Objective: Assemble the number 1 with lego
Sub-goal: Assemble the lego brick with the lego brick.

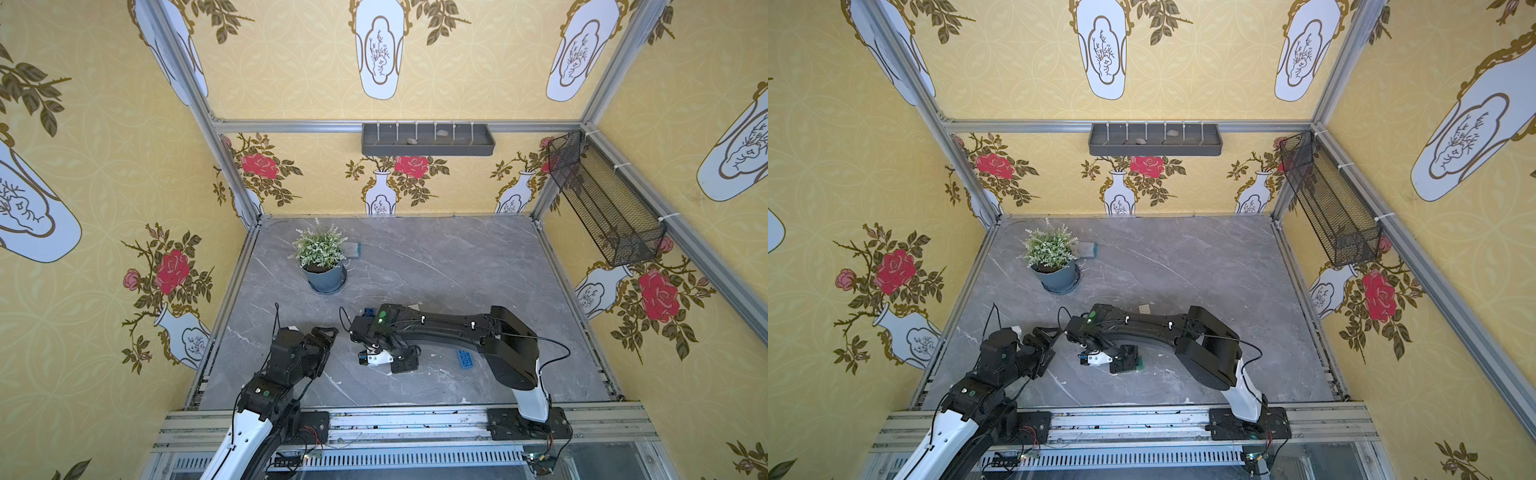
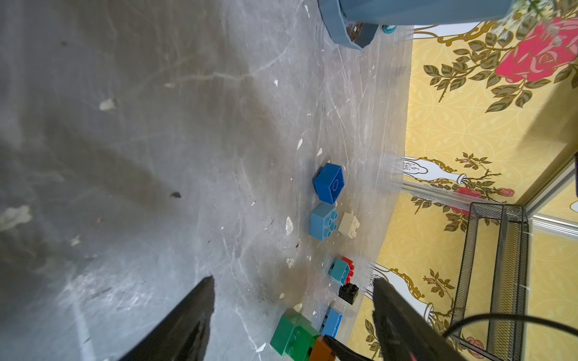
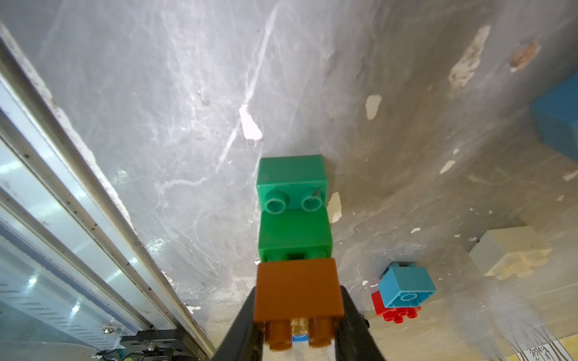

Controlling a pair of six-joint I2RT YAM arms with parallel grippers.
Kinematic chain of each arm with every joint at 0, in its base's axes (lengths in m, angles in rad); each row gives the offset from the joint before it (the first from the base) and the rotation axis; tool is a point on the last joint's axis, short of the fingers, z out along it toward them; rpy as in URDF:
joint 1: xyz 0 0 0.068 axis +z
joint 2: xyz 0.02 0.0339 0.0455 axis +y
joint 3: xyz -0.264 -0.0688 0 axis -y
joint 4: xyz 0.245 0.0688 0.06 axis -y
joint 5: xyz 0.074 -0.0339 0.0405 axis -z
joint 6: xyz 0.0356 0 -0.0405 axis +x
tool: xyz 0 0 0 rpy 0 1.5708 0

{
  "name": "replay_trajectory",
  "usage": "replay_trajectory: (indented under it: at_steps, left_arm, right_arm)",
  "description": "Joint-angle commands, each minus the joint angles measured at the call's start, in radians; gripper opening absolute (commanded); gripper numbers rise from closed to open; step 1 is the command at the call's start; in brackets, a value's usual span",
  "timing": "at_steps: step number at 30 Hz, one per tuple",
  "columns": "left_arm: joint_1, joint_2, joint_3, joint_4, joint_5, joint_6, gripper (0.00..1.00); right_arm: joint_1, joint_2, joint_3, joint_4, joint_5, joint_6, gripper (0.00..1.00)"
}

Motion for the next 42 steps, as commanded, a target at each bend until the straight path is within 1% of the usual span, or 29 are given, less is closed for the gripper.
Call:
replay_trajectory:
  at_steps: [1, 12, 18, 20, 24, 27, 30, 32, 34, 37, 38, 40, 42]
  left_arm:
    - [0.001, -0.006, -0.007, -0.012, 0.003, 0.005, 0.80]
    - [0.001, -0.008, -0.006, -0.014, 0.000, 0.005, 0.80]
    - [0.001, -0.008, -0.004, -0.014, 0.006, 0.010, 0.80]
    - [0.001, -0.007, -0.002, -0.014, 0.007, 0.015, 0.80]
    - [0.001, 0.006, 0.004, -0.013, 0.015, 0.034, 0.81]
    - [0.001, 0.033, 0.001, 0.055, 0.067, 0.055, 0.83]
    - [0.001, 0.103, 0.010, 0.163, 0.152, 0.114, 0.80]
    - [0.001, 0.171, 0.058, 0.173, 0.192, 0.203, 0.80]
    - [0.000, 0.242, 0.130, 0.140, 0.244, 0.326, 0.80]
    - [-0.017, 0.333, 0.208, 0.082, 0.309, 0.450, 0.79]
    - [-0.033, 0.352, 0.225, 0.067, 0.314, 0.473, 0.79]
    - [-0.089, 0.385, 0.265, 0.022, 0.278, 0.513, 0.76]
    - [-0.180, 0.415, 0.290, 0.001, 0.248, 0.529, 0.73]
  right_arm:
    - [0.002, 0.009, -0.013, 0.038, -0.031, 0.004, 0.29]
    - [0.003, -0.016, -0.021, 0.071, -0.032, 0.014, 0.54]
    - [0.002, -0.051, -0.038, 0.089, -0.068, 0.015, 0.67]
    - [0.002, -0.075, -0.049, 0.109, -0.082, 0.016, 0.71]
    - [-0.014, -0.143, -0.049, 0.171, -0.141, 0.058, 0.74]
    - [-0.064, -0.238, -0.051, 0.264, -0.214, 0.176, 0.74]
    - [-0.127, -0.367, -0.123, 0.394, -0.231, 0.346, 0.72]
    - [-0.143, -0.470, -0.211, 0.511, -0.184, 0.492, 0.72]
    - [-0.175, -0.567, -0.320, 0.612, -0.161, 0.683, 0.70]
    - [-0.194, -0.680, -0.459, 0.687, -0.118, 0.891, 0.65]
    - [-0.195, -0.707, -0.498, 0.704, -0.106, 0.943, 0.64]
    - [-0.195, -0.750, -0.555, 0.710, -0.078, 1.073, 0.64]
    - [-0.202, -0.767, -0.594, 0.696, -0.074, 1.194, 0.65]
